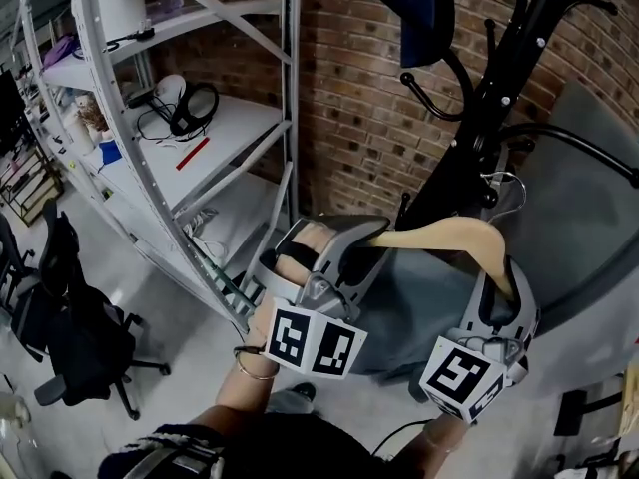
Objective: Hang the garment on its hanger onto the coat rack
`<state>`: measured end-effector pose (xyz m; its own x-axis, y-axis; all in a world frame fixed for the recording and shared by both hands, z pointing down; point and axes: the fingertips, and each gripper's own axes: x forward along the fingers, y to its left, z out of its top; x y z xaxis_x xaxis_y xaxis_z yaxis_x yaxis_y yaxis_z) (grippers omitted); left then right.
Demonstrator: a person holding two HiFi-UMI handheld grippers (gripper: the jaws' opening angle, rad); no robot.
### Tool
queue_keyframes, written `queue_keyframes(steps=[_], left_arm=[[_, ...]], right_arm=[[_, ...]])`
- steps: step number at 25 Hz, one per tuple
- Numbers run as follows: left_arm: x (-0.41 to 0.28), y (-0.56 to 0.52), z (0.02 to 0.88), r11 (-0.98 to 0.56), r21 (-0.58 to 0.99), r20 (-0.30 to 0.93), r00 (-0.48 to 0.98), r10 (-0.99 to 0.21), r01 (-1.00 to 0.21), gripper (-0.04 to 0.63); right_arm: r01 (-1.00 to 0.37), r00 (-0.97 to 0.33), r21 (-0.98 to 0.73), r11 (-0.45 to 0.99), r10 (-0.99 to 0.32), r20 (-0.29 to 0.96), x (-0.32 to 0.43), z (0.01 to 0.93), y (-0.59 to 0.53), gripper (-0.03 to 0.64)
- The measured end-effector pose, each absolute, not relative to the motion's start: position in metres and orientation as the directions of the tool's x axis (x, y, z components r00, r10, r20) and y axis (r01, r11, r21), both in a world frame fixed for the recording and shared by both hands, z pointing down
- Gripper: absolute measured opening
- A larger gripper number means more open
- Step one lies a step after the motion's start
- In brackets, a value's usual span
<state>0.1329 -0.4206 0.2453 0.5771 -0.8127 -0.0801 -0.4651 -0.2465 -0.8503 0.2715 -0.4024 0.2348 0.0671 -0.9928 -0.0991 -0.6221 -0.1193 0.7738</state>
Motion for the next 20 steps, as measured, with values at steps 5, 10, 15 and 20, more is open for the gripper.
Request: queue_keyframes(steps=[5, 10, 15, 20], left_arm=[[0.137, -0.445, 0.257, -0.263, -0.856, -0.05, 0.578, -0.815, -0.446, 0.095], [0.14, -0.466, 0.268, -0.29, -0.853, -0.015, 0.575, -0.818, -0.434, 0.095], [0.141, -0.479, 0.283, -0.316, -0.849, 0.018, 0.575, -0.818, -0.423, 0.095], [0.141, -0.488, 0.299, -0.342, -0.842, 0.052, 0.569, -0.82, -0.417, 0.095]], right_arm=[[-0.63, 0.073, 0.771, -0.094, -0.995, -0.062, 0.276, 0.25, -0.428, 0.101], [-0.637, 0.07, 0.767, -0.075, -0.997, -0.04, 0.279, 0.262, -0.449, 0.101], [-0.641, 0.068, 0.766, -0.048, -0.998, -0.006, 0.28, 0.277, -0.464, 0.101], [-0.651, 0.066, 0.759, -0.022, -0.997, 0.028, 0.28, 0.294, -0.475, 0.101]])
